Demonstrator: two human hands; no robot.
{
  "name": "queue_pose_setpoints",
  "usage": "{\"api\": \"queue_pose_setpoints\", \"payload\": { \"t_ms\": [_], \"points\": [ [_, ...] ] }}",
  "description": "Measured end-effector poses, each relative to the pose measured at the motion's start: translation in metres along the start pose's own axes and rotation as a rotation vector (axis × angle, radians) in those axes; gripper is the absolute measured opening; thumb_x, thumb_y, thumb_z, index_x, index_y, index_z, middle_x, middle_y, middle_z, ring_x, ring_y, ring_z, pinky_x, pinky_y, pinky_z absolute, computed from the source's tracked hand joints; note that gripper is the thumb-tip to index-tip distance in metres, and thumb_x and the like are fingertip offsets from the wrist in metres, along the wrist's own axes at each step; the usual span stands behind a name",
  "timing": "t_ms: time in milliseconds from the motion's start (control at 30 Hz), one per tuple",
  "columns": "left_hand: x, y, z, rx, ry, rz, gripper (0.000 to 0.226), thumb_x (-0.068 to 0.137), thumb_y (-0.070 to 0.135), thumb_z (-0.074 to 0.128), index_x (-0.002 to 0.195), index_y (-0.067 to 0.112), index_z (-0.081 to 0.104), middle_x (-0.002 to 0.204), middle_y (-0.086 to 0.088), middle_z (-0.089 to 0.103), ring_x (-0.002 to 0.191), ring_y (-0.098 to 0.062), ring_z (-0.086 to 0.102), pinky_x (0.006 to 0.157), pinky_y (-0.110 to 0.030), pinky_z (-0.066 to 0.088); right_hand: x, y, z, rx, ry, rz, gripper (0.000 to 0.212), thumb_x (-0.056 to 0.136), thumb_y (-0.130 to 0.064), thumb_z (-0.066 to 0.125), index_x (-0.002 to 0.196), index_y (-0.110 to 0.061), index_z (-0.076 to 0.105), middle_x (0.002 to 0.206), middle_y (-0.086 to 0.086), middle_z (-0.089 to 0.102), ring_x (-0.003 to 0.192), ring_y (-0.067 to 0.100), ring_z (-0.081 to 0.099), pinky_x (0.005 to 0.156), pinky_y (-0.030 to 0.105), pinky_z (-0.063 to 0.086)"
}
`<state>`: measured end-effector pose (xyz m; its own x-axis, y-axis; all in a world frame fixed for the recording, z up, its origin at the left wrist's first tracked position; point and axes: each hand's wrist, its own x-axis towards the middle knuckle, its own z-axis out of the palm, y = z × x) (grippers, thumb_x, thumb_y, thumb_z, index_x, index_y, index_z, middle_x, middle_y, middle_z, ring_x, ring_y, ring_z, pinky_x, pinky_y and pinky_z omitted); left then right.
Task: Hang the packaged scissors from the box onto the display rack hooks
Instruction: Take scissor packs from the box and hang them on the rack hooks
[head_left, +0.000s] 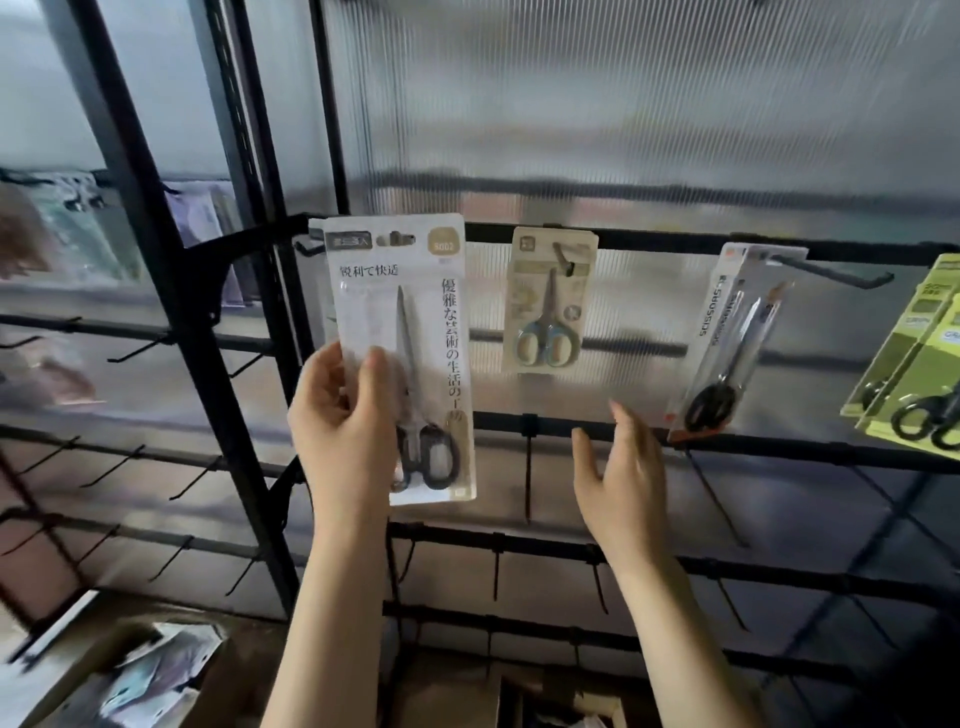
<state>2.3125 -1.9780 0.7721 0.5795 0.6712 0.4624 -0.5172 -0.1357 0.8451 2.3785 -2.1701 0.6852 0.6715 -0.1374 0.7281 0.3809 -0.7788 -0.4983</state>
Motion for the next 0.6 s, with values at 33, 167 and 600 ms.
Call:
{"api": "queue_pose_setpoints", "payload": {
  "t_ms": [33,167,600],
  "points": [
    [0.005,0.0,-0.007,0.001,0.02,0.008,0.013,0.089,0.023,0.06,0.078,0.017,0.053,0.069,-0.001,0.048,0.065,-0.015,0.044,0.059,-0.032,0.039,-0.001,-0.006,0.004,0.003,-0.021,-0.011,0.046,0.089,-0.024,0.062,0.126,0.002,0.052,0.121,0.018,0.061,0.113,0.03,0.059,0.091,0.04,0.051],
    [0.029,-0.005,-0.031,0.05,0.089,-0.016,0.015,0.083,0.027,0.058,0.079,0.013,0.056,0.067,-0.001,0.045,0.064,-0.018,0.04,0.059,-0.037,0.036,-0.003,-0.025,0.02,0.016,-0.085,-0.042,0.042,0.089,-0.02,0.064,0.124,0.0,0.055,0.122,0.016,0.061,0.114,0.029,0.058,0.091,0.035,0.046],
    [0.059,-0.008,-0.056,0.086,0.0,-0.039,0.026,0.089,0.013,0.054,0.065,0.015,0.043,0.056,0.004,0.037,0.048,-0.006,0.031,0.041,-0.017,0.029,-0.021,-0.043,0.061,-0.174,-0.359,0.07,0.062,0.09,-0.048,0.039,0.142,-0.014,0.043,0.152,0.013,0.032,0.143,0.03,0.024,0.115,0.047,0.021]
  ]
}}
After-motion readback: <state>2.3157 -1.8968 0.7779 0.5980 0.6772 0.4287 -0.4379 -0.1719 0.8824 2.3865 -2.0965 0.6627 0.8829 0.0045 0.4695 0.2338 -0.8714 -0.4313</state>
